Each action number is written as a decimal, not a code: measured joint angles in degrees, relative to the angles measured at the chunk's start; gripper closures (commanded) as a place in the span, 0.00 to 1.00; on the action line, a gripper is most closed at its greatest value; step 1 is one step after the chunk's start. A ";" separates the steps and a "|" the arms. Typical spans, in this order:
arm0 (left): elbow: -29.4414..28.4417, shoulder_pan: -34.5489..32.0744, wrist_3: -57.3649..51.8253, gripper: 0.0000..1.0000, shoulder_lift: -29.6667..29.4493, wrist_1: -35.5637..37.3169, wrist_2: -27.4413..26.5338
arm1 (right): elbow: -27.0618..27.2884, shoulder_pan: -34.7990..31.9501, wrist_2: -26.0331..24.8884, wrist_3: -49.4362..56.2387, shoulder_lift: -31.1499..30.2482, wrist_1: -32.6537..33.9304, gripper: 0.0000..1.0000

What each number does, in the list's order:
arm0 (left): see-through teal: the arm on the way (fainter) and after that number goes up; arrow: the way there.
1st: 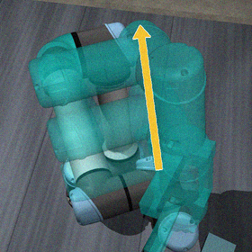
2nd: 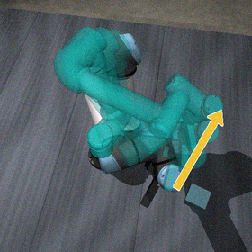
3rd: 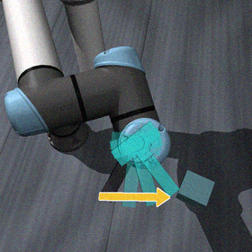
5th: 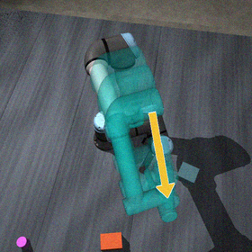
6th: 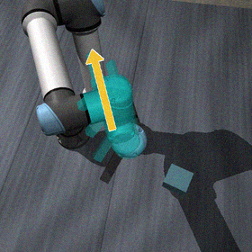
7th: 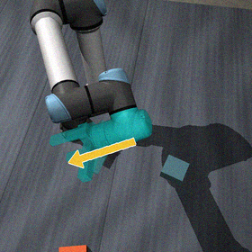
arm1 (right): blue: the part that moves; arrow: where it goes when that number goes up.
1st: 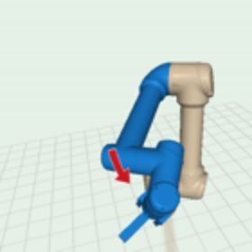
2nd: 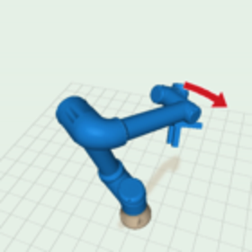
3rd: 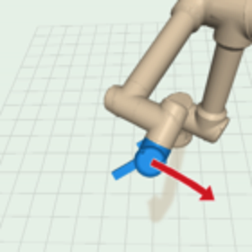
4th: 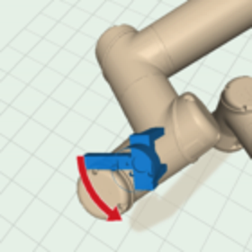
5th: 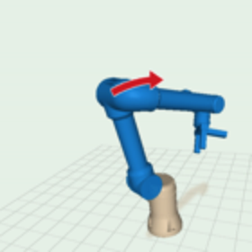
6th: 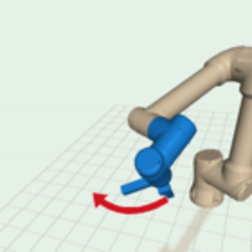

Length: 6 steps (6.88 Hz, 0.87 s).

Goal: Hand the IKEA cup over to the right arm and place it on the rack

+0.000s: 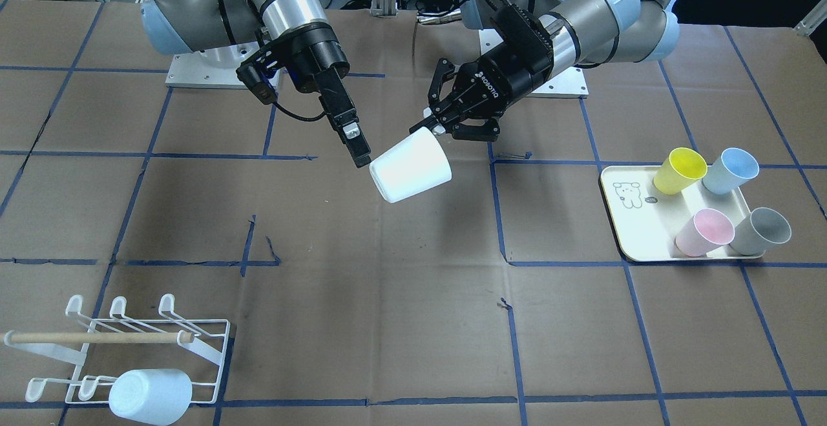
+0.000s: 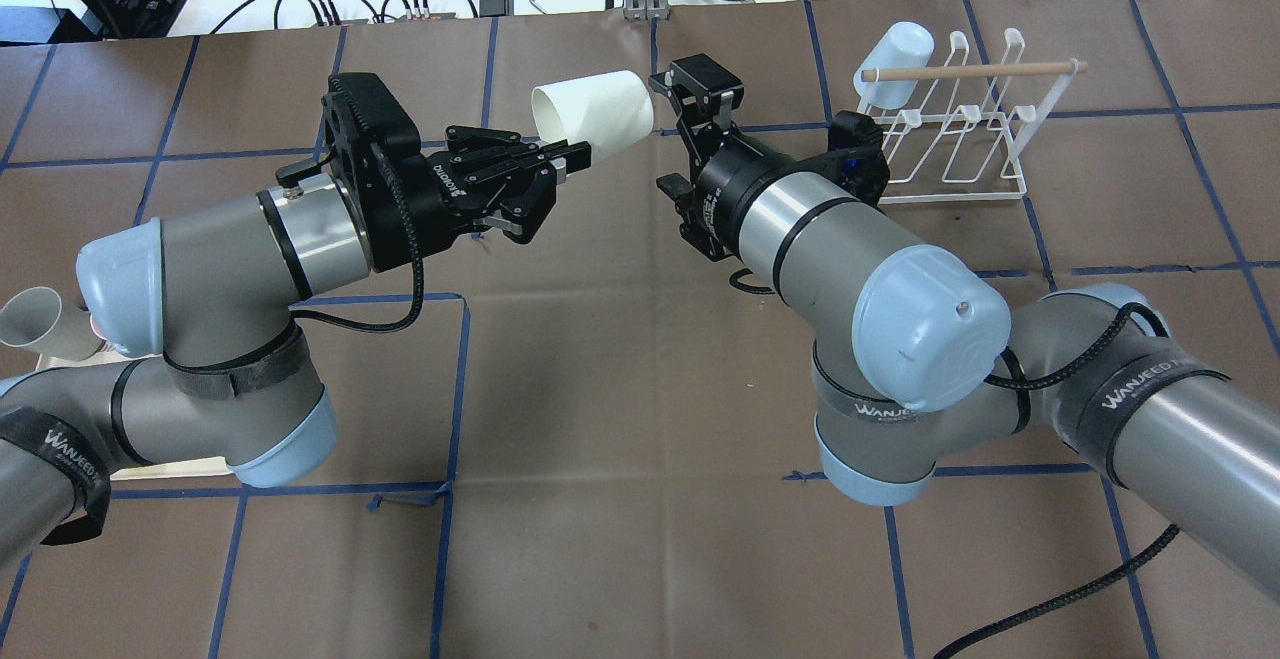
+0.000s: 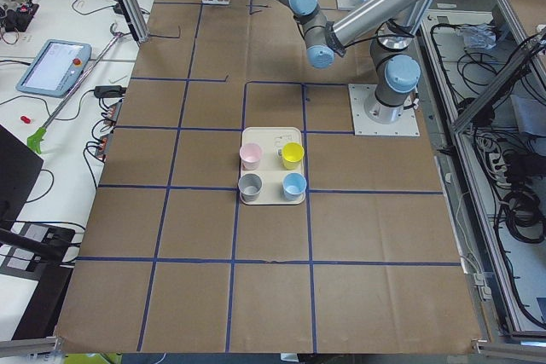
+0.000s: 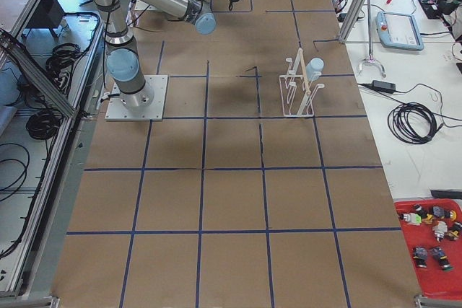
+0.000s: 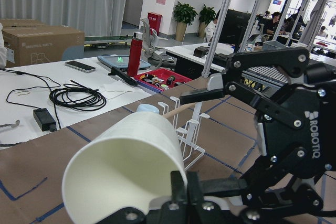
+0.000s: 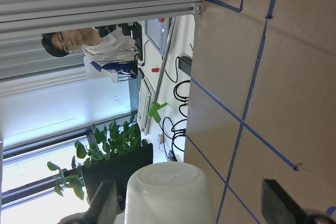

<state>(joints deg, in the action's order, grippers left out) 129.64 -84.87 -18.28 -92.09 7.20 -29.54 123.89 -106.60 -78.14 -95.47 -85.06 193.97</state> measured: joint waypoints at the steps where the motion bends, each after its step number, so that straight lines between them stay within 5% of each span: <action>1: 0.00 -0.08 0.02 0.98 -0.01 0.00 0.03 | -0.72 -0.06 0.00 0.67 0.24 -0.02 0.04; 6: -0.07 -0.12 0.26 0.97 -0.08 -0.02 0.01 | -3.36 -0.49 -0.10 0.72 2.50 -0.01 0.04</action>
<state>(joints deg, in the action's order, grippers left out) 129.56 -84.99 -18.02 -92.16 7.19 -29.53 120.53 -107.10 -78.24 -94.75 -82.57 193.96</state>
